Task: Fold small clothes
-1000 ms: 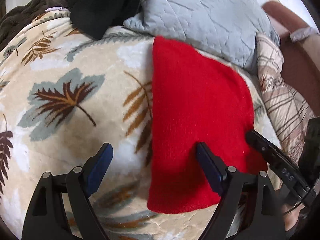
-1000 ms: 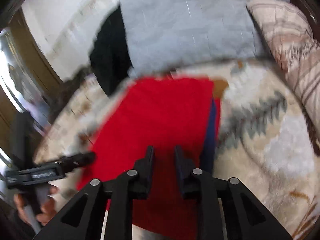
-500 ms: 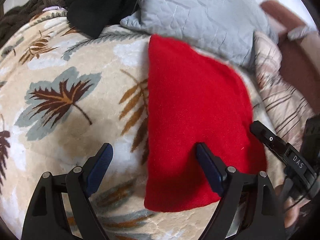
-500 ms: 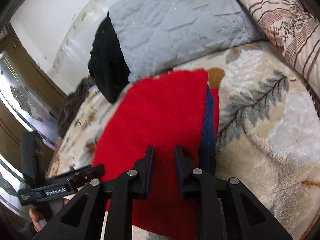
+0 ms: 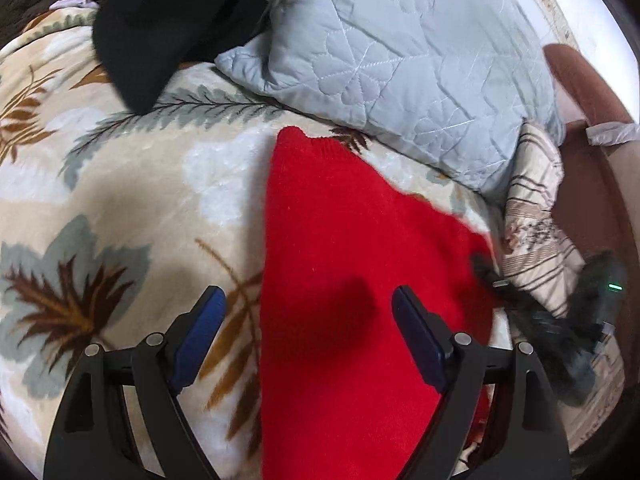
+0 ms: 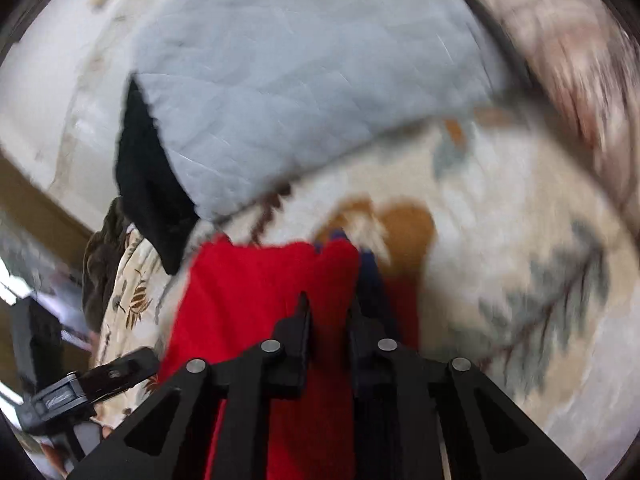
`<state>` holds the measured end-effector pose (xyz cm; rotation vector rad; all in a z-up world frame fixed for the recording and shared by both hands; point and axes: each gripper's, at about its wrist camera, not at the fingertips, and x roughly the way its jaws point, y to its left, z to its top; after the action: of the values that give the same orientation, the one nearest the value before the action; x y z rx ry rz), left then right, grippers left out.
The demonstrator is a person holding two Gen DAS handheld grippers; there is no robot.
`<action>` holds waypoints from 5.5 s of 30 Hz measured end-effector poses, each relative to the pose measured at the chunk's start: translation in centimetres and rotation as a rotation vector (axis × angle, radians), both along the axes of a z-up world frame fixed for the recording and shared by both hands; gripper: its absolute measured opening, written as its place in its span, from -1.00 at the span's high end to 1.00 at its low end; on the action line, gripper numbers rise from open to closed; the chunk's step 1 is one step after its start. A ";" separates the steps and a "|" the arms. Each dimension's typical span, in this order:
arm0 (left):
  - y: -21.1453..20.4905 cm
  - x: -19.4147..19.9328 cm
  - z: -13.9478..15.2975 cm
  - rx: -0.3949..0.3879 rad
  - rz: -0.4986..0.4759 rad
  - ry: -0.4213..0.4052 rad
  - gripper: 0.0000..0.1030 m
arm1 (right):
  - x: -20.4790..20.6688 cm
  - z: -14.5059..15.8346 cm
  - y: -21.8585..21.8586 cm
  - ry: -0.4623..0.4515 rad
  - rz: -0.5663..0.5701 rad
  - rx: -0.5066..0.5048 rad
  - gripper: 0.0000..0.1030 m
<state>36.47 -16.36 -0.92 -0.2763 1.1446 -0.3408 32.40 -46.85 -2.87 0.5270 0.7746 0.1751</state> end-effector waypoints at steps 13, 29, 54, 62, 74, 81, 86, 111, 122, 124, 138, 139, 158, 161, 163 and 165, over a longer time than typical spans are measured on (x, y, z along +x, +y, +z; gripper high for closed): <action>2.8 -3.4 0.5 -0.043 -0.020 -0.020 -0.67 | -5.3 0.7 -0.3 -0.078 0.043 -0.036 0.43; 3.1 -11.1 -1.8 0.027 -0.051 0.030 -0.68 | -12.8 -0.9 3.7 0.023 0.072 -0.240 0.29; 2.3 -2.7 -5.0 -0.393 -0.006 0.282 -0.68 | -4.9 -5.3 -0.7 0.065 0.083 0.216 -0.55; 0.4 -4.2 -1.9 -0.200 -0.010 0.122 0.00 | -6.0 -3.1 1.4 0.005 0.117 0.018 0.30; 3.9 -10.8 4.1 -0.111 -0.002 -0.051 0.05 | -12.3 1.1 5.5 -0.121 0.097 -0.002 0.35; 8.5 -14.9 5.1 -0.106 0.033 -0.059 0.05 | -15.5 2.0 9.7 -0.133 0.150 0.030 0.35; 11.6 -17.5 4.2 -0.111 0.056 -0.043 0.04 | -17.4 1.6 12.5 -0.122 0.195 0.044 0.35; 13.7 -14.6 -2.2 0.033 0.038 -0.103 -0.70 | -14.3 -2.8 15.3 -0.059 0.151 -0.109 0.81; 14.7 -18.5 1.6 0.040 -0.018 -0.211 -0.69 | -20.5 0.3 15.8 -0.238 0.290 -0.197 0.65; 14.1 -20.2 2.1 0.084 -0.074 -0.243 -0.69 | -22.0 0.3 16.4 -0.264 0.361 -0.220 0.69; 13.4 -23.6 2.1 0.245 -0.108 -0.315 -0.78 | -25.2 -0.1 16.2 -0.205 0.396 -0.178 0.65; 13.0 -23.5 1.4 0.275 -0.121 -0.300 -0.80 | -25.3 -0.8 16.7 -0.164 0.403 -0.232 0.66; 15.2 -27.5 1.7 0.332 0.081 -0.230 -0.85 | -30.3 2.6 13.1 -0.094 -0.024 -0.367 -1.00; 15.3 -27.5 1.9 0.375 0.121 -0.277 -0.85 | -30.2 2.0 13.1 -0.045 -0.085 -0.379 -1.00; 15.2 -27.7 2.1 0.397 0.136 -0.299 -0.85 | -30.1 1.9 14.0 -0.040 -0.069 -0.434 -1.00; 15.1 -28.0 2.3 0.396 0.140 -0.308 -0.85 | -30.1 1.7 15.1 -0.052 -0.026 -0.498 -1.00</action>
<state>8.48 -1.23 1.35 0.0458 0.8602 -0.0261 2.26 -31.76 -1.13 0.0606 0.7277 -0.0310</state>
